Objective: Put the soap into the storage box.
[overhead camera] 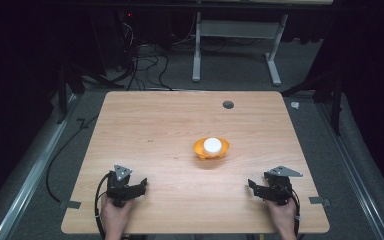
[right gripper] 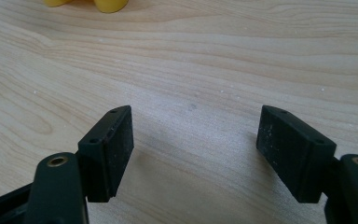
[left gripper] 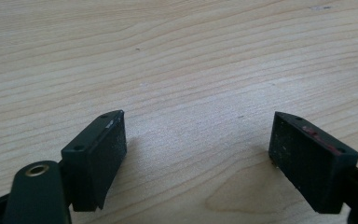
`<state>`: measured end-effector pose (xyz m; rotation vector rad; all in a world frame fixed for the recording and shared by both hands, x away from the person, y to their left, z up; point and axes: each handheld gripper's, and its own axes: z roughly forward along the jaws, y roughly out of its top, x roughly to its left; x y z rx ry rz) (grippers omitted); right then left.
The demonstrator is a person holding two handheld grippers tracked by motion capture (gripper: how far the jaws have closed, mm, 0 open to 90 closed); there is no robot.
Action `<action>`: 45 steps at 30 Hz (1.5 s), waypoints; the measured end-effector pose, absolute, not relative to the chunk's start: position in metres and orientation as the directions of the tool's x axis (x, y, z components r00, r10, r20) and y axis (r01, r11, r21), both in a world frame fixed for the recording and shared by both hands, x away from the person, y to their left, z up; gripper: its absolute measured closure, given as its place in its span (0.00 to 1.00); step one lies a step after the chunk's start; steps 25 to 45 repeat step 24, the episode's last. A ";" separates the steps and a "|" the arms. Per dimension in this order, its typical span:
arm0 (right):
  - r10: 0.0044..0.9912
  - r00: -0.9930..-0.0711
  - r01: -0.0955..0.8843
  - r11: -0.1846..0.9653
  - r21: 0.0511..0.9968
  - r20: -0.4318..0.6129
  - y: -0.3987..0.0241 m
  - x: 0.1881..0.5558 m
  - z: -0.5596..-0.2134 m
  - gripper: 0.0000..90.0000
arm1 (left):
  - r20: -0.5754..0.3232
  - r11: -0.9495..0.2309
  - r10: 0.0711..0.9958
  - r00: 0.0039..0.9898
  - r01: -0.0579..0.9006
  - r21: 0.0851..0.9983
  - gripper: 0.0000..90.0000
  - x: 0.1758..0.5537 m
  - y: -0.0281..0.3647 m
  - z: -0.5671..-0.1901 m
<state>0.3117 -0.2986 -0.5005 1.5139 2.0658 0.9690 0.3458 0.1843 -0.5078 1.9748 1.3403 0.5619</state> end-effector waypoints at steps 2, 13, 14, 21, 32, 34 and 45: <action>0.940 -0.336 0.657 0.187 0.730 0.062 -0.297 0.311 -0.501 0.30 | -0.021 -0.242 0.926 0.377 0.634 0.734 0.22 0.346 0.184 -0.508; 0.933 -0.360 0.648 0.261 0.716 -0.014 -0.287 0.310 -0.502 0.26 | -0.021 -0.241 0.926 0.377 0.634 0.734 0.22 0.346 0.184 -0.508; 0.933 -0.359 0.648 0.261 0.715 -0.014 -0.287 0.310 -0.502 0.26 | -0.021 -0.241 0.926 0.377 0.634 0.734 0.22 0.346 0.184 -0.508; 0.933 -0.361 0.649 0.260 0.715 -0.012 -0.288 0.310 -0.502 0.25 | -0.021 -0.241 0.926 0.376 0.634 0.734 0.22 0.346 0.184 -0.508; 0.932 -0.361 0.649 0.260 0.715 -0.012 -0.288 0.310 -0.502 0.25 | -0.021 -0.241 0.927 0.376 0.635 0.734 0.22 0.346 0.184 -0.508; 0.932 -0.361 0.649 0.260 0.715 -0.012 -0.288 0.310 -0.502 0.25 | -0.021 -0.241 0.927 0.376 0.635 0.734 0.22 0.346 0.184 -0.508; 0.932 -0.361 0.649 0.260 0.715 -0.012 -0.288 0.310 -0.502 0.25 | -0.021 -0.241 0.927 0.376 0.635 0.734 0.22 0.346 0.184 -0.508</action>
